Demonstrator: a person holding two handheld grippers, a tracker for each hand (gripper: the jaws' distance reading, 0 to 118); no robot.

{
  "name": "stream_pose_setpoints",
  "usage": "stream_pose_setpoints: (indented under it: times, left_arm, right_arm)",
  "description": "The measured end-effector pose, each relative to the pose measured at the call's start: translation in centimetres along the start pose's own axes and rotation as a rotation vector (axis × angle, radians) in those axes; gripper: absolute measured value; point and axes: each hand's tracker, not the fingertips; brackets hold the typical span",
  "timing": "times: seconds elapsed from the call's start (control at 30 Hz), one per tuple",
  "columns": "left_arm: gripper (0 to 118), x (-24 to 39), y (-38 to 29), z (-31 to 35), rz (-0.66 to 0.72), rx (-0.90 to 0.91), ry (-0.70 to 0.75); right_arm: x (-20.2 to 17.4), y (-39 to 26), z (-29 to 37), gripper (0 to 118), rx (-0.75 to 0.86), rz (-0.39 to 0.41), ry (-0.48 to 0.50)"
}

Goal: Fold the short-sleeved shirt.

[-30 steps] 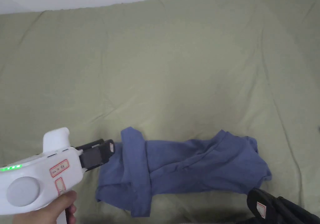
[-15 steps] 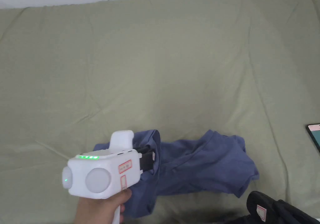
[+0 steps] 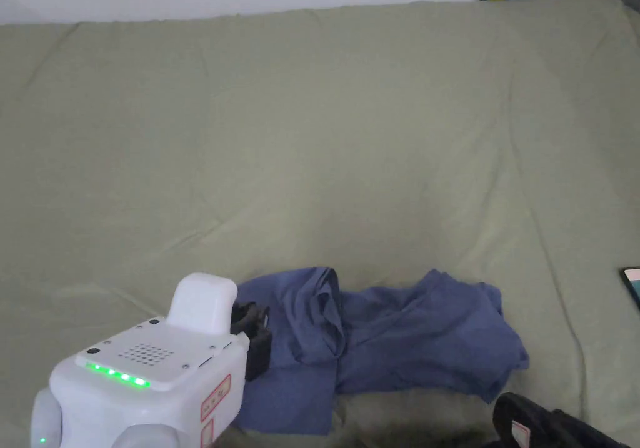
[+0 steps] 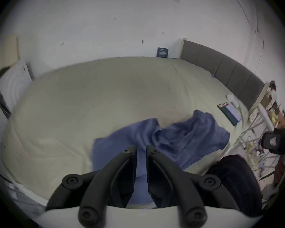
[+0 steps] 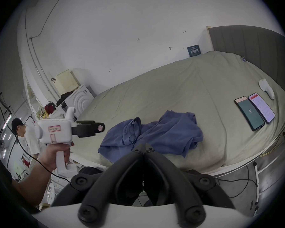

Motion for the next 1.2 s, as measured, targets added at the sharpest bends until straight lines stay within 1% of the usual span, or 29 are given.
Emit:
stream_pose_setpoints:
  times: [0.1,0.13,0.17,0.2,0.23,0.27,0.3,0.37,0.43,0.47,0.5,0.57,0.6,0.63,0.67,0.7,0.73,0.77,0.8,0.83,0.87,0.97,1.0,1.03,1.07,1.1,1.13,1.17,1.2]
  left_arm:
    - [14,-2.3,-0.3,0.0,0.116,0.002,-0.021]
    - [14,-3.4,-0.5,-0.3,0.169,-0.007,-0.048]
    - [21,-4.9,-0.8,-0.5,0.221,-0.006,-0.077]
    - [46,-6.8,-1.3,-0.3,0.297,0.003,-0.113]
    - [91,-8.8,-1.7,-0.5,0.399,0.015,-0.208]
    - [115,-10.4,-2.3,-0.7,0.487,0.010,-0.272]
    - [118,-11.9,-2.8,-0.9,0.509,0.023,-0.266]
    - [118,-14.8,-3.5,-1.1,0.588,0.098,-0.284]
    - [118,-17.6,-5.1,-2.8,0.702,0.012,-0.349]
    - [118,-18.9,-6.0,-4.1,0.752,-0.024,-0.408]
    - [118,-19.7,-7.0,-6.0,0.809,-0.071,-0.532]
    - [118,-20.4,-8.9,-9.8,0.896,-0.223,-0.643]
    - [118,-20.1,-9.8,-11.6,0.906,-0.279,-0.660]
    - [118,-19.8,-10.1,-12.4,0.900,-0.250,-0.695]
    - [118,-19.7,-9.6,-12.7,0.873,-0.130,-0.789]
    - [118,-19.5,-8.7,-13.8,0.919,-0.127,-0.937]
    - [118,-18.6,-8.7,-15.6,0.991,-0.232,-1.037]
    - [118,-17.9,-8.5,-16.5,1.004,-0.276,-1.047]
    - [118,-17.2,-8.1,-17.2,0.940,-0.236,-1.048]
    - [118,-16.5,-7.6,-17.9,0.892,-0.223,-1.082]
    - [118,-15.9,-7.3,-18.4,0.891,-0.235,-1.102]
    - [118,-15.5,-7.4,-18.8,0.899,-0.219,-1.077]
    - [118,-15.2,-6.8,-18.6,0.837,-0.238,-1.046]
    - [111,-15.3,-6.6,-18.6,0.776,-0.265,-1.006]
    - [81,-15.2,-6.1,-18.2,0.733,-0.284,-0.956]
    - [19,-15.1,-6.0,-18.3,0.707,-0.318,-0.849]
    - [12,-14.5,-6.2,-18.8,0.678,-0.370,-0.742]
    - [12,-14.1,-7.0,-18.9,0.681,-0.417,-0.625]
    - [12,-13.9,-7.0,-18.5,0.752,-0.344,-0.755]
  right_arm:
    - [-1.4,-0.4,-0.8,0,-0.030,0.031,0.011]
    - [-1.9,-0.4,-0.8,0,-0.030,0.036,0.020]
    - [-2.3,-0.4,-0.9,0,-0.033,0.040,0.028]
    - [-2.7,-0.4,-0.8,0,-0.034,0.046,0.031]
    - [-3.1,-0.5,-0.8,0,-0.036,0.060,0.026]
    - [-3.3,-0.5,-0.9,0,-0.042,0.084,0.013]
    - [-3.6,-0.6,-1.0,0,-0.052,0.108,0.005]
    - [-3.8,-0.7,-1.5,0,-0.064,0.106,0.008]
    - [-3.8,-0.5,-2.1,0,-0.083,0.091,0.011]
    - [-3.9,-0.5,-2.5,0,-0.087,0.089,0.009]
    - [-4.0,-0.4,-2.8,0,-0.092,0.088,0.008]
    - [-4.2,-0.3,-3.5,0,-0.104,0.090,0.009]
    - [-4.3,-0.2,-3.8,0,-0.110,0.093,0.008]
    - [-4.4,-0.1,-4.1,0,-0.116,0.093,0.009]
    - [-4.4,0.0,-4.4,0,-0.122,0.088,0.011]
    - [-4.4,0.0,-4.8,0,-0.131,0.078,0.015]
    - [-4.4,0.0,-5.2,0,-0.137,0.068,0.017]
    - [-4.4,0.1,-5.7,0,-0.145,0.059,0.018]
    - [-4.4,0.1,-6.0,0,-0.151,0.054,0.019]
    - [-4.4,0.2,-6.3,0,-0.156,0.053,0.020]
    - [-4.5,0.3,-6.5,0,-0.160,0.053,0.018]
    - [-4.6,0.6,-6.5,0,-0.148,0.041,0.026]
    - [-4.4,0.7,-6.5,0,-0.146,0.030,0.032]
    - [-4.3,0.8,-6.6,0,-0.148,0.026,0.033]
    - [-4.2,0.7,-6.7,0,-0.152,0.028,0.030]
    - [-4.2,0.7,-6.7,0,-0.158,0.036,0.024]
    - [-4.1,0.6,-6.7,0,-0.161,0.040,0.023]
    - [-4.1,0.6,-6.7,0,-0.161,0.040,0.023]
    - [-4.1,0.6,-6.6,0,-0.159,0.039,0.023]
